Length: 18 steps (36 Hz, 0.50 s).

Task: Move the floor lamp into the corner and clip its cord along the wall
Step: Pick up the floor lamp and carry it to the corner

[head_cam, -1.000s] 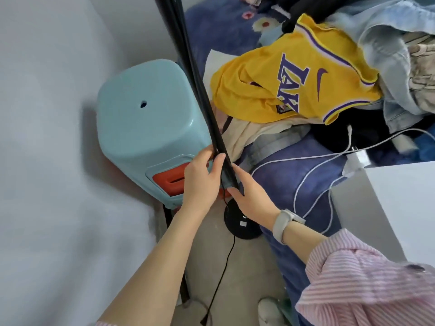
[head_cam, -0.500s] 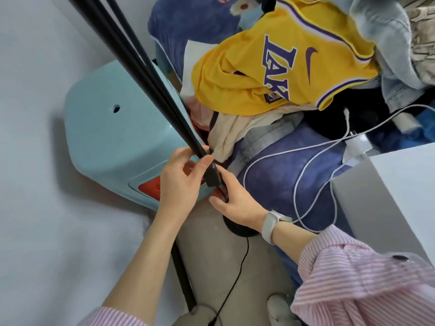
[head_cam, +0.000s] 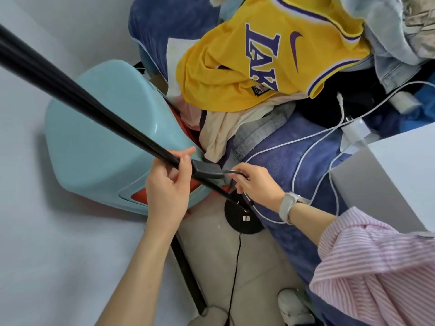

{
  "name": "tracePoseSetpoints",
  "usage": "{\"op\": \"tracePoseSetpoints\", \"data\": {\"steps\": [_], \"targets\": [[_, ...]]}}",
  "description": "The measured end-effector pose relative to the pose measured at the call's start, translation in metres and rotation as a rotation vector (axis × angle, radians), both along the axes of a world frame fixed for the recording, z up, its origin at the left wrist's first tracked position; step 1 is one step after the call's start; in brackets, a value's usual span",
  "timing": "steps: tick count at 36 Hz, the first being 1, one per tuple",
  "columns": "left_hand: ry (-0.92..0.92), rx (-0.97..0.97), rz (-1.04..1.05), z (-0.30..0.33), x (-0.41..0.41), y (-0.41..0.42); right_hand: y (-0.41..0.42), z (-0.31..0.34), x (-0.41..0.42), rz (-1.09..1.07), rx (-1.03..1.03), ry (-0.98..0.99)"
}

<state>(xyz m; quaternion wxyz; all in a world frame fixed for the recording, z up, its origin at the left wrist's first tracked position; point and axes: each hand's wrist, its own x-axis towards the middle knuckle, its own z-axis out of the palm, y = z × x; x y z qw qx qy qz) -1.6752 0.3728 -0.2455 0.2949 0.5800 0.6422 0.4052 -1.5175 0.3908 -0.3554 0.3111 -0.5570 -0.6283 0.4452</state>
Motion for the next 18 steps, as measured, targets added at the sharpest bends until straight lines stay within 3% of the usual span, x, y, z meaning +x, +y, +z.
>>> {"op": "tracePoseSetpoints", "data": {"steps": [6,9,13,18], "targets": [[-0.084,0.034,0.045,-0.002,-0.002,0.007,-0.013,-0.011,0.016,0.041,0.077,-0.025],[-0.086,0.038,0.068,-0.003,-0.001,0.01,-0.01,-0.013,0.006,-0.068,0.123,-0.065],[-0.201,0.041,0.067,-0.005,0.001,0.014,0.009,-0.01,-0.026,-0.067,0.031,-0.024],[-0.154,0.007,-0.013,-0.013,0.004,0.023,0.005,-0.014,-0.05,0.009,-0.017,0.018]]}}
